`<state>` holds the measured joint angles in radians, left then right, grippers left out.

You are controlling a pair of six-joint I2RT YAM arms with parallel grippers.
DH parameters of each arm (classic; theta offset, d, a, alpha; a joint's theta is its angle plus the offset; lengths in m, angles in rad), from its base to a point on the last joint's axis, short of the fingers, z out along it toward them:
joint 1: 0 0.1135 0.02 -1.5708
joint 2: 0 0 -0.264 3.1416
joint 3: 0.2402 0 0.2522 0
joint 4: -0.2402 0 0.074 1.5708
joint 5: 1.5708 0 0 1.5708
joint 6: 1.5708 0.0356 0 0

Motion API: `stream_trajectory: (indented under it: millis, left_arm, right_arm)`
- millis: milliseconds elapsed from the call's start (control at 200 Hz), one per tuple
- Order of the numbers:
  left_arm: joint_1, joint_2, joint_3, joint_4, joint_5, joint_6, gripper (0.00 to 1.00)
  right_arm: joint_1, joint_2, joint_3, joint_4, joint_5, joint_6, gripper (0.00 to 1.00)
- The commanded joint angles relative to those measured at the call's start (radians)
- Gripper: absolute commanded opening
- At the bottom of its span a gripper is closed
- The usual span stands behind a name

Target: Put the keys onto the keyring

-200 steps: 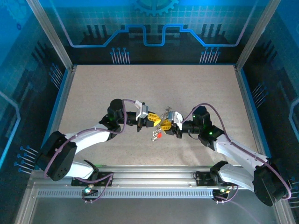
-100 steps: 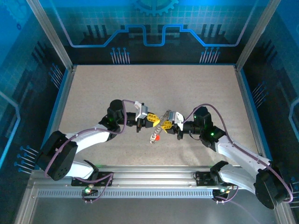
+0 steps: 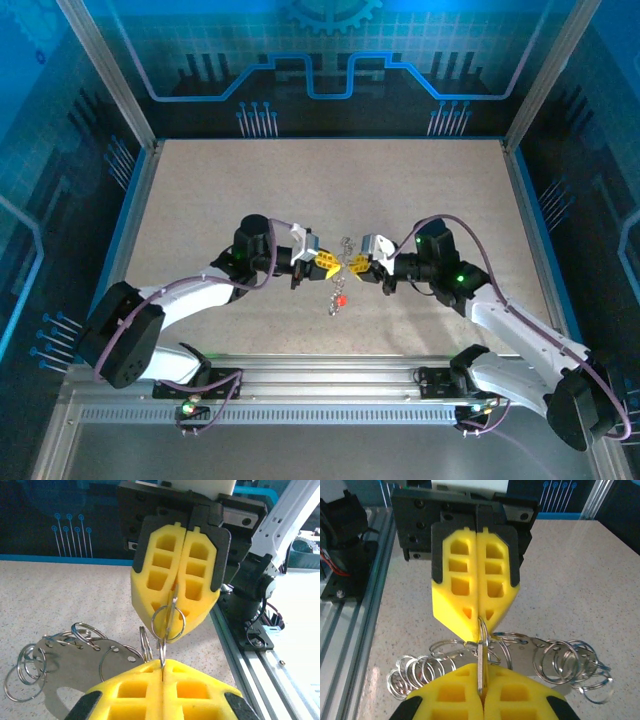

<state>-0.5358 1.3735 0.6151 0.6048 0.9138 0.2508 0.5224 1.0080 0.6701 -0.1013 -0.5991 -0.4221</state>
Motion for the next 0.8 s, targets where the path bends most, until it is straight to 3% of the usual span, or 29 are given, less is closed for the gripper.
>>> stream_trajectory:
  millis: [0,95,275,795]
  left_arm:
    - [0.004,-0.033,0.030,-0.095,0.019,0.086,0.00]
    - [0.001,-0.039,0.052,-0.182,0.019,0.142,0.00]
    - [-0.045,-0.026,0.164,-0.537,-0.042,0.362,0.00]
    - [-0.047,0.014,0.127,-0.379,-0.068,0.276,0.01]
  right_arm:
    - [-0.005,0.014,0.092,-0.176,0.033,-0.120,0.00]
    - [-0.003,0.052,0.160,-0.303,0.057,-0.214,0.00]
    - [0.051,0.106,0.246,-0.398,0.155,-0.305,0.00]
    - [0.196,0.136,0.415,-0.540,0.552,-0.578,0.00]
